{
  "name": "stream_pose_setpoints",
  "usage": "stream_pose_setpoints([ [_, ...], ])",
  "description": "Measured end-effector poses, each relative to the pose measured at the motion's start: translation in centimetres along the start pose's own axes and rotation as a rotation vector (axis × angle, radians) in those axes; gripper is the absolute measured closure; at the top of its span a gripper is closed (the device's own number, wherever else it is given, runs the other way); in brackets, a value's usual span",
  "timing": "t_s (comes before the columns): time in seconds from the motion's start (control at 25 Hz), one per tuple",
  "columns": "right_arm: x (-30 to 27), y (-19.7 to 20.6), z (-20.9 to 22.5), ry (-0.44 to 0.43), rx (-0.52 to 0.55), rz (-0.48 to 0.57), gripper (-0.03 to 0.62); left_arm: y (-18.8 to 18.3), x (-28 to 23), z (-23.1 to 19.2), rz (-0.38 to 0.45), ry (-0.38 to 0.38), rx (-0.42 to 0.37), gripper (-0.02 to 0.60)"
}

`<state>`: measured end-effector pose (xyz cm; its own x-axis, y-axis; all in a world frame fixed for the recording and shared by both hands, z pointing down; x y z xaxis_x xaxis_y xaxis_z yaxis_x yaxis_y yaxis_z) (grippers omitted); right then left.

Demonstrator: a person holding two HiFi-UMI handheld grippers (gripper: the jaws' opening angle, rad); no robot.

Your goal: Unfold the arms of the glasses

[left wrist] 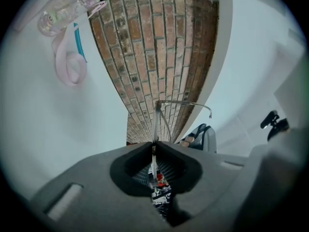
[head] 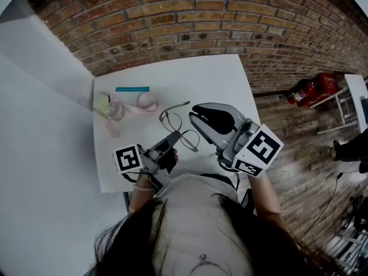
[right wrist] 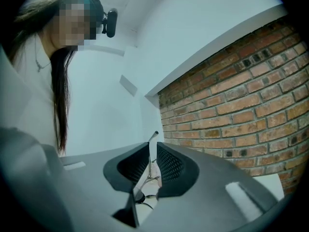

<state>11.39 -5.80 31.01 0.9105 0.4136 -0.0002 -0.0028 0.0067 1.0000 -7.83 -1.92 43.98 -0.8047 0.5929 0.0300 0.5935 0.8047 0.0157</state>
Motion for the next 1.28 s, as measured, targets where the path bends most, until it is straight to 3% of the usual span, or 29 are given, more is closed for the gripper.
stream_pose_setpoints([
  [1.28, -2.8, 4.7, -2.6, -0.088, -0.039, -0.192, 0.542, 0.3, 0.1, 0.5, 0.016, -0.030, -0.056, 0.560],
])
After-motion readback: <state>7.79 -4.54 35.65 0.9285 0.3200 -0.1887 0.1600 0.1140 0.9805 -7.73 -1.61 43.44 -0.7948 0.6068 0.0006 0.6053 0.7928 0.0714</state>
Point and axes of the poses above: the fingertips, and each gripper's own axes: x backward along the fingers, z to its right, y out of its underside, the point moved 10 cm from there along x, backward along the fingers, and after that the axes turned 7 degrees about x, right-handed, at the moved point
